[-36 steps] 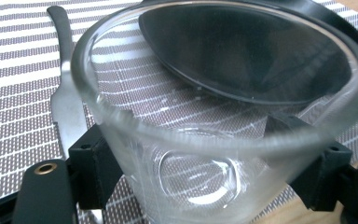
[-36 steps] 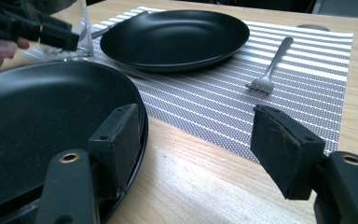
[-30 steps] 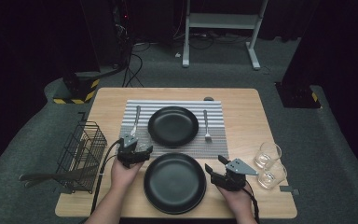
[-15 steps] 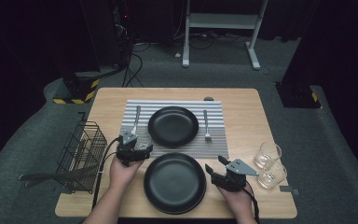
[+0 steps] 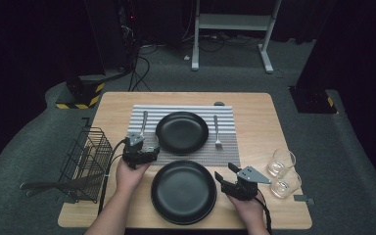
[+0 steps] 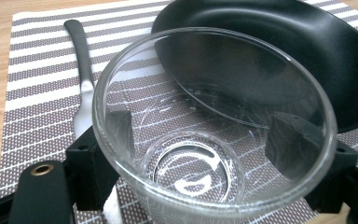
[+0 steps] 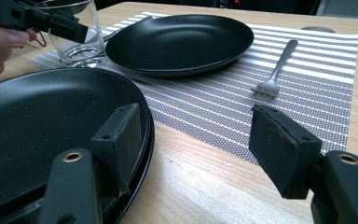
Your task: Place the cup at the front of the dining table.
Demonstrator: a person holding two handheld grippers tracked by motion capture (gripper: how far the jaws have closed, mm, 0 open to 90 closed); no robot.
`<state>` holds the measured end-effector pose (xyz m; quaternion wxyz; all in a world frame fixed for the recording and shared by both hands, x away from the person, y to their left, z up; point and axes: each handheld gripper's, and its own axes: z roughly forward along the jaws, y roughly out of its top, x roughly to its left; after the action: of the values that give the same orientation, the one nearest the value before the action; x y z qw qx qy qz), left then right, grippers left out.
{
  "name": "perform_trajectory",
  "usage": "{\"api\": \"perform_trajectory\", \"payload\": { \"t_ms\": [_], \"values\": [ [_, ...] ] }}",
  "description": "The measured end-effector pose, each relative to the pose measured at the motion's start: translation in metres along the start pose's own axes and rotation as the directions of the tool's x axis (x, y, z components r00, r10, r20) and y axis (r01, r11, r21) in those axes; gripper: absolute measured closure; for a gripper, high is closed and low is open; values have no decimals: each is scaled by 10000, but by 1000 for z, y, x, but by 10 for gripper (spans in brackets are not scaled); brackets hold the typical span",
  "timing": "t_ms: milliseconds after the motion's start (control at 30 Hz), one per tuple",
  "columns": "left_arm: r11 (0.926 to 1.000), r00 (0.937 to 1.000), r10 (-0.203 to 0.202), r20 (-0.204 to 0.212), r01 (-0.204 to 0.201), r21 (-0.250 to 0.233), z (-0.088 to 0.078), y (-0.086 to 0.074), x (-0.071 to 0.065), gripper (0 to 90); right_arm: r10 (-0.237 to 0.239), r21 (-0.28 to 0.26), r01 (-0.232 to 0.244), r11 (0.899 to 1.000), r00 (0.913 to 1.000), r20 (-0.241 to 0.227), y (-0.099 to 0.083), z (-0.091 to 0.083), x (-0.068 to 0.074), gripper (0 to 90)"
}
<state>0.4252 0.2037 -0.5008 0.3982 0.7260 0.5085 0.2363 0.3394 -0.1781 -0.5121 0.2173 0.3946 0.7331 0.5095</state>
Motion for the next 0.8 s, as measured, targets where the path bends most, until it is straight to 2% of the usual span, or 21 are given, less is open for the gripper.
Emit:
{"api": "perform_trajectory", "payload": {
  "t_ms": [233,567,667,767,800],
  "values": [
    [9998,9998,-179,21,179,-112,6,1,5,206,179,-42,-179,9998,9998,-20,0,1,-2,342],
    [9998,9998,15,-192,-19,-212,7,-2,2,203,127,-4,-127,9999,9999,7,-1,0,-2,341],
    [9999,9999,-72,-130,70,-128,7,-2,2,196,88,-1,-88,10000,10000,13,-2,0,-2,341],
    [9979,9979,-617,204,612,223,5,-2,4,130,123,39,-123,9999,9999,9,-2,1,-2,340],
    [9977,9979,-608,211,601,313,4,-2,4,98,128,41,-128,9999,9999,8,-2,1,-2,340]
  ]
}}
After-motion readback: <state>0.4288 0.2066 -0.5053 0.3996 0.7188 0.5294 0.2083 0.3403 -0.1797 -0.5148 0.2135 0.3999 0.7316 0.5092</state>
